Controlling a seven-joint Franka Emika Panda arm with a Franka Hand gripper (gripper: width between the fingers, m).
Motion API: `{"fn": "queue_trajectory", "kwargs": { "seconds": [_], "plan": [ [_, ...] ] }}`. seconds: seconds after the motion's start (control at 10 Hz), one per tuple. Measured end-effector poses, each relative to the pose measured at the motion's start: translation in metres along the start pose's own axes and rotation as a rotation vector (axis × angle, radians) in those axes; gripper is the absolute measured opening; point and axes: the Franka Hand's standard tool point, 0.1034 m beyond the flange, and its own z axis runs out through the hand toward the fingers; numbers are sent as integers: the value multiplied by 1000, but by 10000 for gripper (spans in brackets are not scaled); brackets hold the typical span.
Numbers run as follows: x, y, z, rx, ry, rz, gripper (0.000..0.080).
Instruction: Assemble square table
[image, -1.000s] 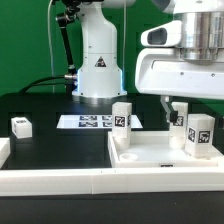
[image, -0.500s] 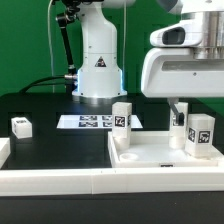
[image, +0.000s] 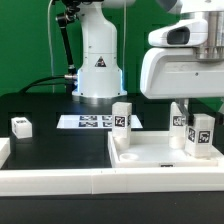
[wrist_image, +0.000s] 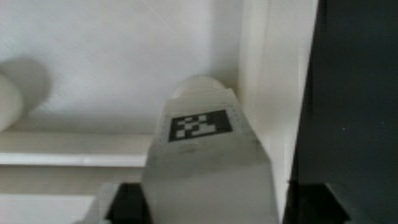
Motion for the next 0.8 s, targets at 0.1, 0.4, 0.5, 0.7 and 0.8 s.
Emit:
{"fn": "queue_trajectory", "kwargs": {
  "seconds": [0.1,0.4,0.5,0.7,0.8],
  "plan": [
    [0,1,0,0,0,3,290],
    [1,5,0,-1,1,45,290],
    [1,5,0,7,0,201,290],
    [0,5,1,11,-3,447,290],
    [1,5,1,11,-1,532,290]
  ]
}}
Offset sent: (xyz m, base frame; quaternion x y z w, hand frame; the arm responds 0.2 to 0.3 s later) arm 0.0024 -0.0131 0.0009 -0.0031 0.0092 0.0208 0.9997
